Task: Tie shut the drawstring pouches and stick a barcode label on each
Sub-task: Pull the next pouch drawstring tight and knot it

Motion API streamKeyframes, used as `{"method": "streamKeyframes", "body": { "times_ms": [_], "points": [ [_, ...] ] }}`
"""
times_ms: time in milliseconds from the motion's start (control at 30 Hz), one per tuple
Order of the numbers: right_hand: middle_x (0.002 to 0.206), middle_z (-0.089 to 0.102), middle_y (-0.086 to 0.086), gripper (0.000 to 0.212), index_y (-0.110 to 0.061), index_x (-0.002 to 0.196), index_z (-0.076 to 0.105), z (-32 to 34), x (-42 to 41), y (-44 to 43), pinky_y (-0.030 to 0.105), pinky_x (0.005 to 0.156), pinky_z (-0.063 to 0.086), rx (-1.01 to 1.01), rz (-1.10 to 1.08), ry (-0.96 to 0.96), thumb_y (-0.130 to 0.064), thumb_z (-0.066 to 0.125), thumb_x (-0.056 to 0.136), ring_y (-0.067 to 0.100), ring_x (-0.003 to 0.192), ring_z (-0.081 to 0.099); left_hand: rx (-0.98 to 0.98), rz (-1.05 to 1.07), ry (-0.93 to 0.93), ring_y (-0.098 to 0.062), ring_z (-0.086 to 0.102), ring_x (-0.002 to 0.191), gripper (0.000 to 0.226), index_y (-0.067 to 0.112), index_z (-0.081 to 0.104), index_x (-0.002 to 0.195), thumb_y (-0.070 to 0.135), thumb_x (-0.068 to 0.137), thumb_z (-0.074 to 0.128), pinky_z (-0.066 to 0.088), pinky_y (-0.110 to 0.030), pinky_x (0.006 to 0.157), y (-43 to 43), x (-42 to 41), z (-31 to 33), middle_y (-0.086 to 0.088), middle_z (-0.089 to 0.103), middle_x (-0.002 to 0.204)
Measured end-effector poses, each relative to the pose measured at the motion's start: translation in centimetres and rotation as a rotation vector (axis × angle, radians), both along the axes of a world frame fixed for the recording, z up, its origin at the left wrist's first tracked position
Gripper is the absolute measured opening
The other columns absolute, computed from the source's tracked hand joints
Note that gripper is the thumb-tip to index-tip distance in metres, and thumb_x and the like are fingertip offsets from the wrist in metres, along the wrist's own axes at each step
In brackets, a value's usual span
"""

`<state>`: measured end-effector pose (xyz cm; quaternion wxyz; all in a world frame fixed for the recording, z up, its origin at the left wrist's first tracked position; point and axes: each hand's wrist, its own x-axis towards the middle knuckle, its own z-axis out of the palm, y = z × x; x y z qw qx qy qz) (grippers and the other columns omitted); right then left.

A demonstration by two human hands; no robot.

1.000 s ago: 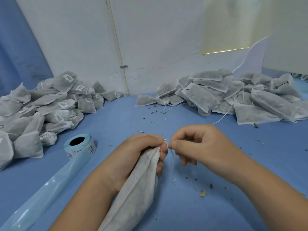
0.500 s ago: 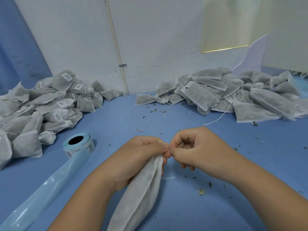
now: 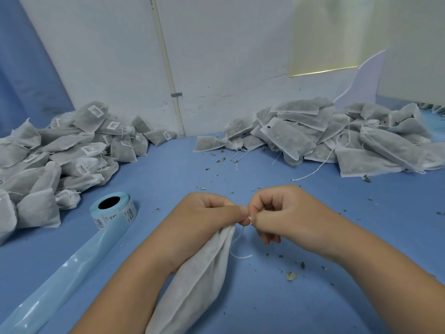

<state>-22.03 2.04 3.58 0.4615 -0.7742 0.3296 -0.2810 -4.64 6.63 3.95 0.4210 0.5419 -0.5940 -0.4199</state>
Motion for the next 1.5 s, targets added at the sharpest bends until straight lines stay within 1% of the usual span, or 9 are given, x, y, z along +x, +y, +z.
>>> {"method": "streamKeyframes", "body": {
  "times_ms": [133, 367, 667, 767, 900, 1000, 1167, 1267, 1500],
  "points": [
    [0.054, 0.062, -0.001, 0.012, -0.021, 0.065, 0.063, -0.1, -0.1, -0.2, 0.030, 0.061, 0.045, 0.019, 0.012, 0.012, -0.030, 0.057, 0.063, 0.013, 0.056, 0.052, -0.083, 0.038, -0.067, -0.027, 0.061, 0.077, 0.027, 0.021, 0.070, 0.058, 0.048, 0.058, 0.074, 0.050, -0.048, 0.086, 0.0, -0.2, 0.1, -0.022, 0.068, 0.089],
    [0.061, 0.064, -0.004, 0.009, -0.021, 0.067, 0.064, -0.3, 0.1, -0.6, 0.027, 0.055, 0.046, 0.103, -0.051, -0.137, -0.019, 0.060, 0.075, 0.014, 0.056, 0.062, -0.129, 0.077, 0.035, -0.002, 0.062, 0.072, 0.018, 0.017, 0.073, 0.068, 0.024, 0.084, 0.068, 0.045, -0.008, 0.067, -0.2, 0.2, -0.3, 0.004, 0.071, 0.074],
    [0.065, 0.070, 0.004, 0.012, -0.010, 0.083, 0.062, -0.4, 0.5, -0.2, 0.024, 0.055, 0.050, 0.089, -0.132, -0.256, -0.010, 0.072, 0.077, 0.015, 0.062, 0.067, -0.155, 0.089, -0.043, 0.001, 0.059, 0.069, 0.021, 0.019, 0.072, 0.070, 0.028, 0.087, 0.065, 0.043, -0.008, 0.066, -0.3, 0.0, -0.5, 0.010, 0.067, 0.069],
    [0.064, 0.070, 0.001, 0.008, -0.018, 0.079, 0.067, -0.6, 0.7, -0.2, 0.031, 0.058, 0.050, -0.054, -0.211, -0.182, -0.012, 0.072, 0.076, 0.025, 0.060, 0.064, -0.159, 0.101, -0.082, 0.000, 0.060, 0.073, 0.022, 0.020, 0.071, 0.070, 0.027, 0.089, 0.064, 0.043, -0.015, 0.073, -0.4, -0.1, -0.6, 0.012, 0.067, 0.070],
    [0.055, 0.062, -0.003, 0.009, -0.022, 0.069, 0.072, -0.8, 0.9, 0.0, 0.016, 0.048, 0.039, -0.245, -0.258, -0.129, -0.015, 0.070, 0.074, 0.005, 0.046, 0.048, -0.185, 0.125, -0.147, 0.001, 0.061, 0.073, 0.021, 0.022, 0.070, 0.070, 0.028, 0.089, 0.063, 0.043, -0.014, 0.070, -0.4, -0.3, -0.7, 0.013, 0.068, 0.071],
    [0.059, 0.064, 0.000, 0.013, -0.023, 0.067, 0.072, -1.0, 0.9, 0.1, 0.021, 0.049, 0.042, -0.300, -0.254, -0.059, -0.017, 0.065, 0.077, 0.011, 0.048, 0.052, -0.207, 0.143, -0.198, 0.000, 0.063, 0.075, 0.018, 0.023, 0.070, 0.073, 0.030, 0.088, 0.063, 0.044, -0.010, 0.070, -0.3, -0.3, -0.7, 0.012, 0.069, 0.074],
    [0.061, 0.065, -0.002, 0.019, -0.020, 0.068, 0.068, -0.8, 0.8, -0.1, 0.019, 0.050, 0.046, -0.191, -0.224, -0.003, -0.022, 0.062, 0.086, 0.000, 0.047, 0.060, -0.230, 0.236, -0.265, 0.007, 0.050, 0.050, 0.022, 0.023, 0.068, 0.066, 0.031, 0.087, 0.066, 0.035, -0.007, 0.049, -0.2, -0.4, -0.7, 0.018, 0.063, 0.061],
    [0.057, 0.065, -0.009, 0.020, -0.020, 0.068, 0.068, -0.6, 0.7, -0.1, 0.030, 0.056, 0.050, -0.117, -0.190, 0.004, -0.028, 0.060, 0.085, 0.002, 0.049, 0.060, -0.239, 0.277, -0.268, 0.006, 0.041, 0.036, 0.023, 0.021, 0.067, 0.065, 0.029, 0.087, 0.068, 0.027, -0.006, 0.038, -0.1, -0.7, -0.6, 0.025, 0.050, 0.043],
    [0.059, 0.065, -0.009, 0.021, -0.021, 0.072, 0.069, -0.4, 0.6, 0.0, 0.028, 0.057, 0.047, -0.040, -0.153, 0.015, -0.027, 0.059, 0.088, 0.006, 0.053, 0.059, -0.273, 0.284, -0.222, 0.004, 0.040, 0.039, 0.021, 0.023, 0.073, 0.065, 0.028, 0.085, 0.070, 0.028, -0.005, 0.042, 0.0, -0.8, -0.6, 0.022, 0.055, 0.046]
  ]
}}
